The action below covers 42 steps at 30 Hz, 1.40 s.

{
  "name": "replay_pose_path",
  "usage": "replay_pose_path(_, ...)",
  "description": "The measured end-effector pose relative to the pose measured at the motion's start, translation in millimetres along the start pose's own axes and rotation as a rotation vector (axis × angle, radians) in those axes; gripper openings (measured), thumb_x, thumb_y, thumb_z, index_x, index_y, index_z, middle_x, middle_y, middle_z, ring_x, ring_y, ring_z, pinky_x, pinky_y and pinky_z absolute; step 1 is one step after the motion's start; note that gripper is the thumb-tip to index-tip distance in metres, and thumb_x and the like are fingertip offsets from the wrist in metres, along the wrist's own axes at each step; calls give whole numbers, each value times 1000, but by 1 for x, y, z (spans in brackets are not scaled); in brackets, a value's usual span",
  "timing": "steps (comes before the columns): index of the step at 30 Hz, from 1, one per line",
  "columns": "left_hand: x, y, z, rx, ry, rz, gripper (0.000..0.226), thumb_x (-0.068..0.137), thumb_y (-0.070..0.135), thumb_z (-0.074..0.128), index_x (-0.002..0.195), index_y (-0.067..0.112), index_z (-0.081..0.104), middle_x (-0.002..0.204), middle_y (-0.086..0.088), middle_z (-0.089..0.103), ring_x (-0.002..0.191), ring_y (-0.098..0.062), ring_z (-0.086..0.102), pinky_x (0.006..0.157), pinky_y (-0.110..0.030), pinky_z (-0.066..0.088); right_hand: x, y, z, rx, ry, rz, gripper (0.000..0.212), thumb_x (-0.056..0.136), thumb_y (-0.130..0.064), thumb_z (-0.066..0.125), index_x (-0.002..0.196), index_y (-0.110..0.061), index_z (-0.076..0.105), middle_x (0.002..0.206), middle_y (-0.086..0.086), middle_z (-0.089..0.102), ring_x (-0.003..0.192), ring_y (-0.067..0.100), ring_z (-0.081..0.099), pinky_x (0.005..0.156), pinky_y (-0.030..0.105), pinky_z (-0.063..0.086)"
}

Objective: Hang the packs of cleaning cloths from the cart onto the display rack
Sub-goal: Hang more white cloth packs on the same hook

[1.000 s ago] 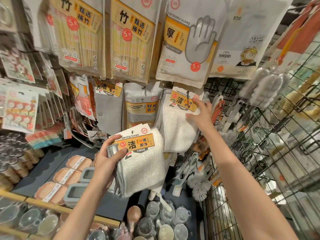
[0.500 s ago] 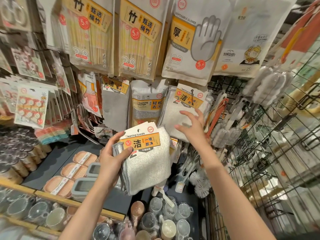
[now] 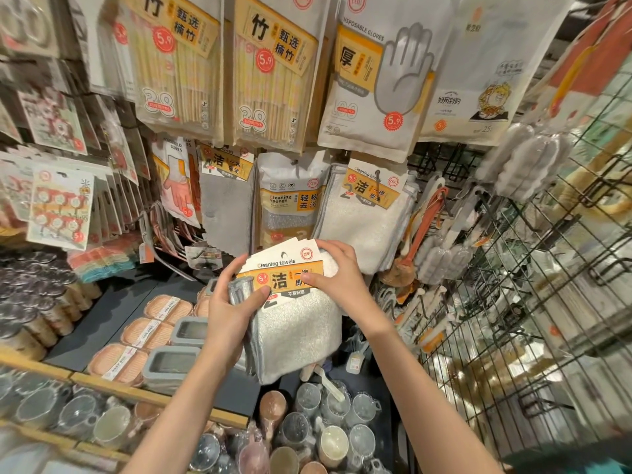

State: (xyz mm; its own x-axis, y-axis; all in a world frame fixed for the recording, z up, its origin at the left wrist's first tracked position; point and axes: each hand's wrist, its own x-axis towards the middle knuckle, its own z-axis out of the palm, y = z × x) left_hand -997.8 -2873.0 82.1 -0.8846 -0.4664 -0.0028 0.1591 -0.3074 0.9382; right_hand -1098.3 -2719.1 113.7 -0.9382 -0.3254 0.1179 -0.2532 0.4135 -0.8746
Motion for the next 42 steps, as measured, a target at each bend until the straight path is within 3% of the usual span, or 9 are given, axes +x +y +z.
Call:
replay_pose_path(2, 0, -1, -1, 6, 16, 0, 58, 78, -2, 73, 110, 46, 62, 131, -12, 58, 108, -30, 65, 89, -48, 54, -3, -1, 3, 40, 10, -3, 63, 72, -11, 79, 128, -21, 52, 123, -4, 37, 113, 7, 42, 87, -1, 34)
replay_pose_path(5, 0, -4, -4, 5, 38, -10, 56, 78, -3, 73, 105, 46, 63, 131, -12, 57, 106, -29, 66, 85, -46, 57, -5, -2, 3, 52, 40, 4, 57, 71, -9, 79, 121, -21, 54, 119, -4, 39, 109, 7, 45, 91, 15, 38)
replay_pose_path(13, -1, -7, -2, 24, 85, -5, 49, 76, 0, 75, 98, 43, 66, 124, -13, 62, 109, -33, 63, 90, -54, 53, -6, 0, 0, 16, 50, 35, 48, 69, -9, 80, 101, -22, 47, 112, -4, 40, 108, 13, 46, 95, 29, 41)
replay_pose_path(16, -1, -5, -1, 31, 93, -5, 44, 76, 2, 76, 93, 41, 66, 123, -12, 62, 108, -33, 64, 87, -54, 54, -9, -3, -2, 71, 3, 33, 46, 72, -6, 78, 97, -21, 43, 101, -10, 51, 96, 12, 57, 84, 34, 51)
replay_pose_path(19, -1, -5, -2, 24, 98, -19, 38, 77, 0, 75, 88, 34, 64, 120, -14, 62, 103, -37, 65, 85, -58, 54, -12, -4, -4, 109, -26, 45, 44, 75, -3, 75, 99, -16, 41, 91, -17, 56, 81, 2, 60, 74, 30, 55)
replay_pose_path(27, -4, -4, 0, 16, 72, -49, 33, 77, 3, 76, 86, 32, 62, 117, -16, 65, 101, -36, 67, 85, -58, 54, -13, -7, -11, 93, 4, 49, 43, 74, -2, 75, 99, -15, 43, 91, -18, 52, 78, -5, 53, 58, 5, 44)
replay_pose_path(31, -7, -1, 2, 18, 36, -47, 30, 78, 6, 75, 90, 29, 60, 112, -13, 68, 98, -32, 69, 85, -52, 55, -13, -4, -16, 94, 70, 51, 43, 75, -1, 74, 100, -14, 43, 87, -16, 53, 75, -3, 54, 56, 7, 44)
replay_pose_path(35, -7, 4, 2, 29, 31, -25, 26, 82, 7, 72, 96, 24, 58, 106, -10, 68, 90, -28, 68, 79, -48, 54, -10, 2, -26, 99, 168, 75, 45, 75, -4, 75, 99, -20, 40, 97, -4, 59, 86, 15, 64, 73, 30, 54)
replay_pose_path(42, -4, 0, 4, 56, 16, 10, 46, 74, -6, 72, 96, 33, 61, 115, -17, 63, 90, -25, 62, 82, -47, 51, -8, 0, -49, 43, 113, 1, 33, 83, 0, 65, 102, -13, 41, 92, -7, 56, 75, -3, 54, 58, 6, 43)
